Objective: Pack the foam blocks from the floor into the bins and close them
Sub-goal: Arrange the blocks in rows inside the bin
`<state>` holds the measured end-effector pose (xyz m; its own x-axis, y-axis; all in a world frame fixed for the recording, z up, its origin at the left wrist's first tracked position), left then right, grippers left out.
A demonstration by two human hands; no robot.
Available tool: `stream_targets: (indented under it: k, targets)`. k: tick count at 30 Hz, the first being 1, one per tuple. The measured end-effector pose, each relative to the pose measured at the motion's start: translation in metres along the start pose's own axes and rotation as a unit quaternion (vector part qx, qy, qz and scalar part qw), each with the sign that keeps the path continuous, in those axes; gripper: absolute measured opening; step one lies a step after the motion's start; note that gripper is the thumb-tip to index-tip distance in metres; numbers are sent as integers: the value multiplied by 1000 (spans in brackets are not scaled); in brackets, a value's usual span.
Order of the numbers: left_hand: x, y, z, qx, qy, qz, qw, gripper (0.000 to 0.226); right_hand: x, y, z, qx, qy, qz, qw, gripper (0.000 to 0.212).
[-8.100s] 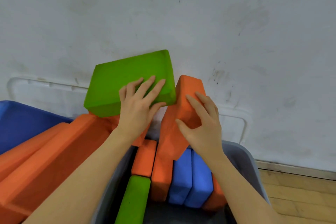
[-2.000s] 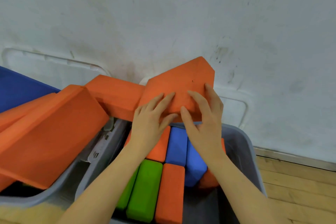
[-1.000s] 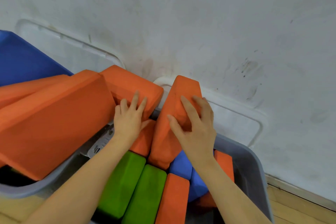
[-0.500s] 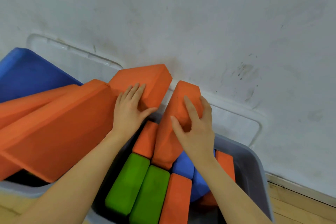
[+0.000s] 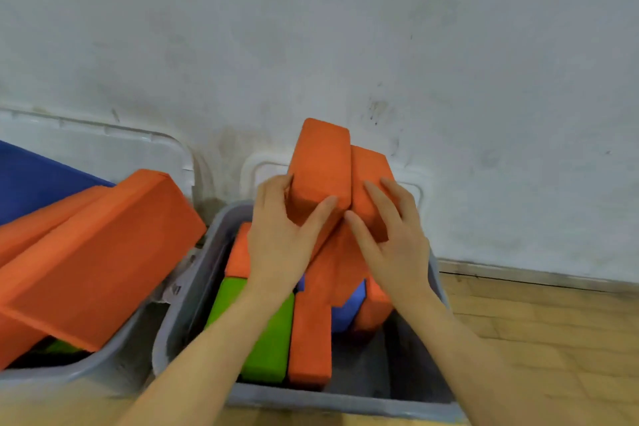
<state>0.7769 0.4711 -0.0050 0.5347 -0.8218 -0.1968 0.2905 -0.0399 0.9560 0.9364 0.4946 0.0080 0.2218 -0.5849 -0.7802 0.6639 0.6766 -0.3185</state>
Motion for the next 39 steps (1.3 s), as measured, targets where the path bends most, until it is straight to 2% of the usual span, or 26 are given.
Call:
stream_targets:
  k: [2,5,8,11,14,19,25,31,34,39]
  targets:
    - [7,-2,-3,9,-27,-23,999,59,11,5,13,23,-22,-5,999,53]
    - [20,-9,-16,-72,-110,-123,984,60,30,19,20,12,-58,-21,998,54]
    - [27,-22,-26,-85,-180,-122,972,56,40,26,25,22,-63,-29,997,53]
    - [33,-26,-27,-73,-159,-97,980,50,47,24,38,36,-46,-30,998,50]
    - [49,-18,-33,-58,-139,-123,981,46,48,21,62,62,-19,-12,998,46]
    - [74,-18,-52,-51,-143,-148,977,50,64,34,85,96,-33,7,995,44]
    - [95,-24,-65,-79,-164,-186,966,45,92,41,100,90,4,12,996,41]
    - [95,-10,-61,-139,-104,-228,958,48,83,41,109,120,-11,27,992,44]
    - [91,-11,-59,-167,-101,-209,958,56,78,42,104,130,-40,24,990,46]
    - [70,-25,-62,-152,-136,-146,968,54,69,53,87,98,-77,-6,992,50]
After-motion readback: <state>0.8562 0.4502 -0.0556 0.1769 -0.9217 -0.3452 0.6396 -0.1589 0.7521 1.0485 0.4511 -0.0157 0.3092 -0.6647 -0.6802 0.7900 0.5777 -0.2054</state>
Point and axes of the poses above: each hand's wrist, its own x-axis away from the middle knuckle, its own z-axis out of the back of the hand, y = z × x, the point moved 6 cm from there along -x, towards the middle knuckle, and after that the axes turned 14 degrees about z, right-handed, at the moved point
